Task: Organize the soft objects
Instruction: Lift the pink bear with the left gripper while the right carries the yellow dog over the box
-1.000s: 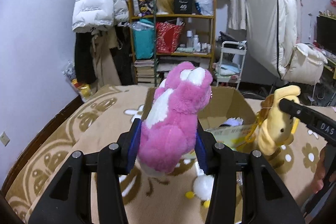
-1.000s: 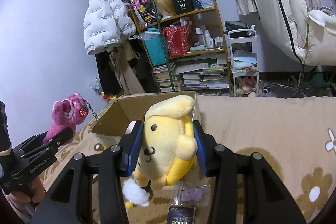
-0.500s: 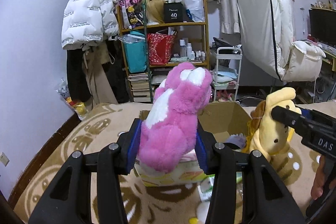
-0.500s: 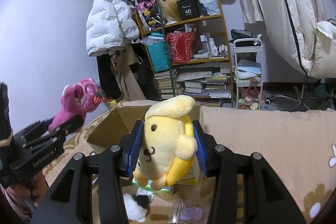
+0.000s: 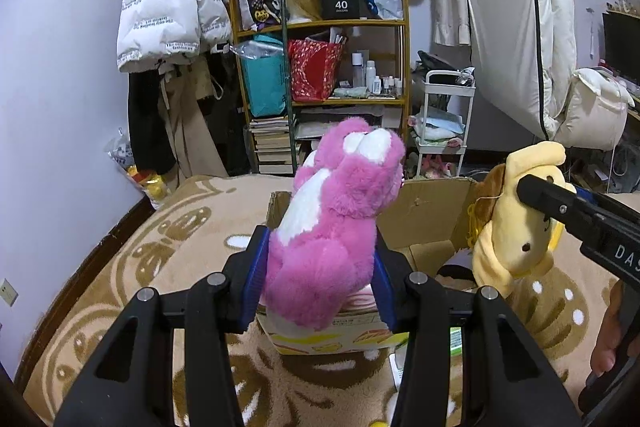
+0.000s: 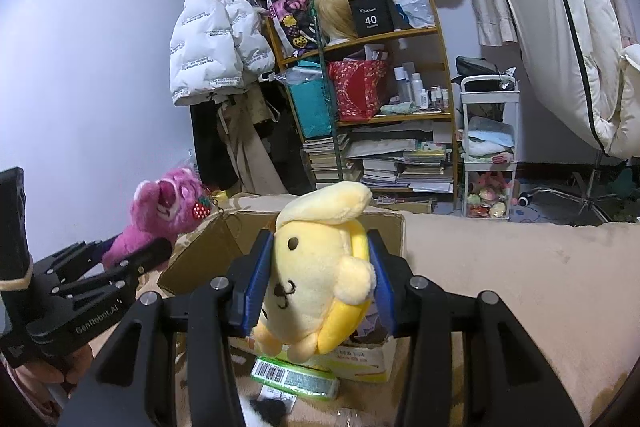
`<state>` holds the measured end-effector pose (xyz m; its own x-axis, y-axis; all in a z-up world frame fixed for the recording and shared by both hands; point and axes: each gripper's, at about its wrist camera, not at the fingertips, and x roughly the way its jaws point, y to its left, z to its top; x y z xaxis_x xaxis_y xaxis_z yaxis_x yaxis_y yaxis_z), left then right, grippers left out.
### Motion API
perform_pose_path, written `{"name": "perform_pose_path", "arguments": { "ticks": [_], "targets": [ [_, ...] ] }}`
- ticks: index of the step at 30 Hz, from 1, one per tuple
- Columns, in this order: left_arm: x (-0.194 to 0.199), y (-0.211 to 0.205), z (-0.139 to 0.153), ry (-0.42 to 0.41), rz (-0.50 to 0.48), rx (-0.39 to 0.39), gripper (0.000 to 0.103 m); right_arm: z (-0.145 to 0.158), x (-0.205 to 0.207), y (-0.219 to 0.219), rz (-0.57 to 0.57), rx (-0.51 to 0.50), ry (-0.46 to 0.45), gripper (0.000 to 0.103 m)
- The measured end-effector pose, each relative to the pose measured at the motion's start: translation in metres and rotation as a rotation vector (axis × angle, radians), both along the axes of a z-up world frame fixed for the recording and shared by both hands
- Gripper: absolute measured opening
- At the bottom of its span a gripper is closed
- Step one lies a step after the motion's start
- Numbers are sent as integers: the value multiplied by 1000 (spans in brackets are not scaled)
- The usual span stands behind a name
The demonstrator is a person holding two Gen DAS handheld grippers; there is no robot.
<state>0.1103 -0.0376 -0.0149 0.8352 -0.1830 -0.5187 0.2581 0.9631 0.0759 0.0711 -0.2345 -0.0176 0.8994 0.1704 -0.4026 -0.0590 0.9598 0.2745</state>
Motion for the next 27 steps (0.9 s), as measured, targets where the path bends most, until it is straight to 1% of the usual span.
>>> {"name": "perform_pose_path", "arguments": {
  "ticks": [4,8,13,18,22,24,27],
  "targets": [
    [7,1,-7,26,6,-1,45,0,7,-2,-2,10,-1,48],
    [13,1,-12,52,5,-14,45,3,14,-4,0,22,-23,49],
    [17,-2,-18,69,8,1,46,4,18,-4,-4,20,-35,49],
    [22,-5,-24,92,10,11,47,-5,22,-3,-7,14,1,49],
    [27,-7,-27,111,17,13,47,-15,30,-4,2,16,59,49],
    [27,-6,-28,117,21,13,47,-20,31,-7,4,23,72,50],
    [29,-5,-30,128,30,16,49,-27,33,-11,-9,39,103,51]
  ]
}}
